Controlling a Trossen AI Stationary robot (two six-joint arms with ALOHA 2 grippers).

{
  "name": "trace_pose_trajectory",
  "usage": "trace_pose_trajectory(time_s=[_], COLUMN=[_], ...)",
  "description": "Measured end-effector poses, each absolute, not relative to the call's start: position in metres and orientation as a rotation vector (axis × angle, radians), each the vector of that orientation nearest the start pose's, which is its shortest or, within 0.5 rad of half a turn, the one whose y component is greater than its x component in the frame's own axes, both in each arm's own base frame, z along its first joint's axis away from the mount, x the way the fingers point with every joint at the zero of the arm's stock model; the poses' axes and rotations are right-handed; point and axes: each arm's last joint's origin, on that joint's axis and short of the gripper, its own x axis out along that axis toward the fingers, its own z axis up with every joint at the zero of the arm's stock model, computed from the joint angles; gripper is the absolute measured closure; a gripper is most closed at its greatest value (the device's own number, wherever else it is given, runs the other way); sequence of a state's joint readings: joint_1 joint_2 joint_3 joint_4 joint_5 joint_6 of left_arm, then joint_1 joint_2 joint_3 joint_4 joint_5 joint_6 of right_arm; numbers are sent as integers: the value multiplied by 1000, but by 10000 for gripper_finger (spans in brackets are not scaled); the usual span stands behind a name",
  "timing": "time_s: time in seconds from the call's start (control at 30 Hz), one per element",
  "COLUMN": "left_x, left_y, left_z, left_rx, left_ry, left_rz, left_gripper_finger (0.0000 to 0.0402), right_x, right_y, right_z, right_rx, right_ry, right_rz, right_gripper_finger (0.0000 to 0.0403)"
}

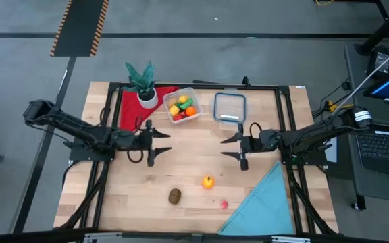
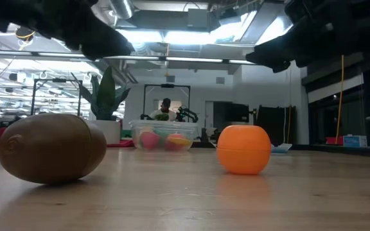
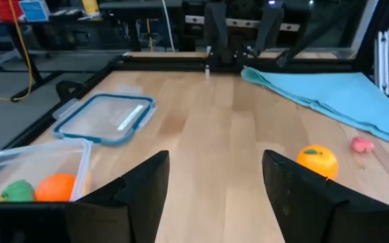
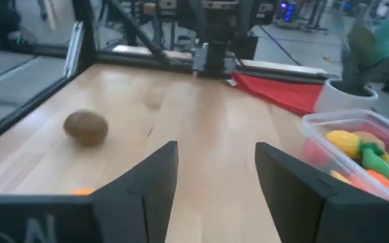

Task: Pick and placing Produce into tupperware
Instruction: Put the orange into the transparent bin

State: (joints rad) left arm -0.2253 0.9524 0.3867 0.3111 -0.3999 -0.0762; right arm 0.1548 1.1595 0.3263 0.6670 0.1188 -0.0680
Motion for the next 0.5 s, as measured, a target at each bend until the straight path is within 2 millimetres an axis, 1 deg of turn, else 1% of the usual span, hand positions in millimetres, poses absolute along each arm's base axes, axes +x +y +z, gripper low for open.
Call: trace_pose_trajectory(time_s=[0.13,0.33,0.4,0.5], left_x=[192,191,191,191], left_y=[-39,-41,-41,-41], left_z=[210,210,210,210], left_rx=[17,19,19,17], left_ry=[244,242,242,242], left_rz=[189,188,188,188], left_gripper_finger=[173,173,173,173], right_x=[217,217,217,216], right_y=[32,31,30,29], right_z=[188,188,189,188], right_rx=[-132,-28,-28,-44], right_ry=[162,164,163,167], right_rz=[52,20,-30,-48], right_gripper_finger=[202,202,202,198])
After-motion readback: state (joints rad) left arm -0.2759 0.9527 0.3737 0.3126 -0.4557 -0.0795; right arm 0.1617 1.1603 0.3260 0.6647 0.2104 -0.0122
